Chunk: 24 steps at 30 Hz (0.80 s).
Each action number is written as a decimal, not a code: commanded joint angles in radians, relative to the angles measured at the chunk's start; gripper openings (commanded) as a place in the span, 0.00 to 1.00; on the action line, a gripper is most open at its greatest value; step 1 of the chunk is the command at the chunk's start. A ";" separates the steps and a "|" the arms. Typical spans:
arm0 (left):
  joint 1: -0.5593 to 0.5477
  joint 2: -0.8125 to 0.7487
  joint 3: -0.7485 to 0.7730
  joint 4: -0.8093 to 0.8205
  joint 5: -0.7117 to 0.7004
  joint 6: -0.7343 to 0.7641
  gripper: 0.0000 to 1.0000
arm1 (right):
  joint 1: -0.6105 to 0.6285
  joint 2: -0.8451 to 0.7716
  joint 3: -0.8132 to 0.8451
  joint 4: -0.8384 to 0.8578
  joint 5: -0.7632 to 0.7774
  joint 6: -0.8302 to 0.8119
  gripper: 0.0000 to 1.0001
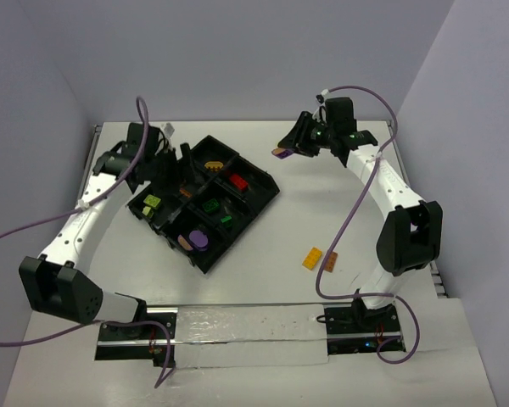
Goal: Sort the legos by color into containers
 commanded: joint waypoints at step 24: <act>0.012 0.243 0.147 0.843 0.774 -0.306 0.82 | 0.074 0.020 0.080 0.260 -0.565 0.011 0.00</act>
